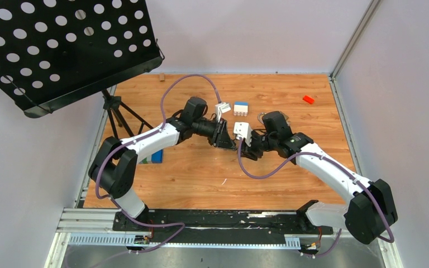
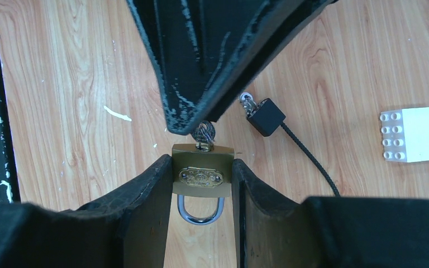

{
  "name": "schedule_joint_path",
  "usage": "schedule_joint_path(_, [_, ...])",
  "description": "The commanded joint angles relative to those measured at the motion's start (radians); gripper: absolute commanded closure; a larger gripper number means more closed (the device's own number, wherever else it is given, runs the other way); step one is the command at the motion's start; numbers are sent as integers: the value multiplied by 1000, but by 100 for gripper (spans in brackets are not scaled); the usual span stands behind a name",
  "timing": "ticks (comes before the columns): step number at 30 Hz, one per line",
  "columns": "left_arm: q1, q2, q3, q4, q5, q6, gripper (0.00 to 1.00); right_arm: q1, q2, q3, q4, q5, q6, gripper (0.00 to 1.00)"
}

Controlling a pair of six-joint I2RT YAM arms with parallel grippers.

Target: Unlock with the key

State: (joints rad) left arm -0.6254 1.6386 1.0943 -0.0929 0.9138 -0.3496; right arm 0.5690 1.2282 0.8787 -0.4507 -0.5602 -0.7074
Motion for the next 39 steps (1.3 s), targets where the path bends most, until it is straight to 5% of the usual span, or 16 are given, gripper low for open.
schedule_joint_path(1, [1,10,26,131,34,-130,67,7,-14,-4,46,-3,16,100])
schedule_joint_path(12, [1,36,27,98,1,-113,70,8,-9,-3,46,1,16,100])
schedule_joint_path(16, [3,36,17,97,-17,-102,59,9,-4,-6,44,0,12,100])
schedule_joint_path(23, [3,37,16,97,-29,-95,56,9,-3,-7,43,5,9,100])
schedule_joint_path(39, [1,80,-4,119,11,-145,72,9,10,-4,46,14,12,100])
